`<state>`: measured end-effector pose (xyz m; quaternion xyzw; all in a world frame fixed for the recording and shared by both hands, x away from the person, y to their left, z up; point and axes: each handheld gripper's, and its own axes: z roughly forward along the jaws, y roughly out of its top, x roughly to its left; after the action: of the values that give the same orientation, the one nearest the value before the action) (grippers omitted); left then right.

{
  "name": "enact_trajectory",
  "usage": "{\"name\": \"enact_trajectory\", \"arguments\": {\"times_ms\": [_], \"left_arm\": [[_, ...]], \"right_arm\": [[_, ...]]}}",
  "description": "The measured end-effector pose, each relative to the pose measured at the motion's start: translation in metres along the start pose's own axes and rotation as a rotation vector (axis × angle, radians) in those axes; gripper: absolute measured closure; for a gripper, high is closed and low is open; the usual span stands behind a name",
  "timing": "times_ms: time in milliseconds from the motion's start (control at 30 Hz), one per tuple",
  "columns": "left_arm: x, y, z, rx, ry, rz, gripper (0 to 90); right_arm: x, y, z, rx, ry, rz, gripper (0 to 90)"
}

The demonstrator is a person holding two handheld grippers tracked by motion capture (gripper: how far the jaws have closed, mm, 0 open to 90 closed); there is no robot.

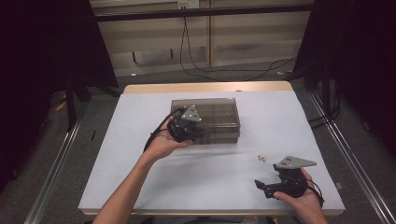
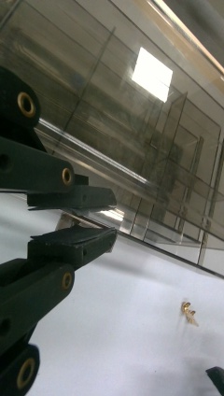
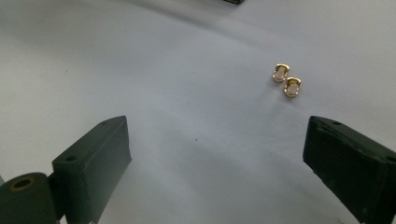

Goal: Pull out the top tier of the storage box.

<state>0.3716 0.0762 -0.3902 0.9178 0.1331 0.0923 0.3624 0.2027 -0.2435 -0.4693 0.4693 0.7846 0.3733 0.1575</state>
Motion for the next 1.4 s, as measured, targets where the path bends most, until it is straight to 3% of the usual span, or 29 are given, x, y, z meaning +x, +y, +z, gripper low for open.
{"name": "enact_trajectory", "arguments": {"times_ms": [1400], "left_arm": [[-0.017,-0.005,-0.004,-0.024,-0.038,0.013,81.8]], "right_arm": [[0.000,0.000,0.001,0.007,-0.002,-0.001,7.2]]}}
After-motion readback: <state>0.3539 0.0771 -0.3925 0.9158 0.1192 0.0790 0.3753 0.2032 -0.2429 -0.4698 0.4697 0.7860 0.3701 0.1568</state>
